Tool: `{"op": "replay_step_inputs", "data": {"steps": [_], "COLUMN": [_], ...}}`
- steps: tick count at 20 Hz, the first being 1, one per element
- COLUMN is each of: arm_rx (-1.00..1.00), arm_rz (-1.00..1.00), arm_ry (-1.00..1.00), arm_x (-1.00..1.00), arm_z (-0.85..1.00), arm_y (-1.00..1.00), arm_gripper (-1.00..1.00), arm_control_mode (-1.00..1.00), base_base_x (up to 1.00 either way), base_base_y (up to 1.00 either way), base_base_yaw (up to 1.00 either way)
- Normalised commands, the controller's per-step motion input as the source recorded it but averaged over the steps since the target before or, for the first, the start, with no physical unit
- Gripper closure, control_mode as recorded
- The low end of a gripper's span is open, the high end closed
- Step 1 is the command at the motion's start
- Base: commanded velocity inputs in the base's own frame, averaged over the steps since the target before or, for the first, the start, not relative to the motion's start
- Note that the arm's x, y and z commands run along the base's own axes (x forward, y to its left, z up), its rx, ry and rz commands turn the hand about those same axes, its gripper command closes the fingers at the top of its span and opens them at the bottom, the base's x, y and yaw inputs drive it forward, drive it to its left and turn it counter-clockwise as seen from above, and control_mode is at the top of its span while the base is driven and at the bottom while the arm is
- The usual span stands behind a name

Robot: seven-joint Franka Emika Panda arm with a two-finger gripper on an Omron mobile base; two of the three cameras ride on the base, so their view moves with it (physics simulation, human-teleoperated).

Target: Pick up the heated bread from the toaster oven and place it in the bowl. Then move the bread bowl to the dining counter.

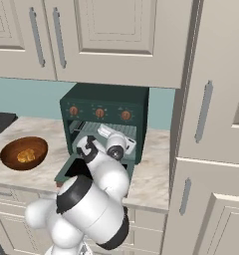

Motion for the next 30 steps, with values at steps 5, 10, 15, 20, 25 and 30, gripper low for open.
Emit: {"op": "replay_step_inputs", "data": {"steps": [5,10,15,20,25,30], "arm_rx": [0.0,0.0,0.01,0.0,0.0,0.0], "arm_rz": [0.0,0.0,0.0,0.0,0.0,0.0], "arm_ry": [0.0,0.0,0.0,0.0,-0.02,-0.06], "arm_x": [0.02,0.17,0.04,-0.13,-0.48,-0.69], "arm_z": [-0.04,0.0,0.0,0.0,0.0,0.0], "arm_y": [0.0,0.0,0.0,0.0,0.0,-0.02], "arm_gripper": [-1.0,1.0,1.0,1.0,1.0,1.0], "arm_control_mode": [-1.0,-1.0,-1.0,-1.0,-1.0,-1.0], "base_base_x": [0.0,0.0,0.0,0.0,0.0,0.0], "base_base_y": [0.0,0.0,0.0,0.0,0.0,0.0], "base_base_yaw": [0.0,0.0,0.0,0.0,0.0,0.0]}}
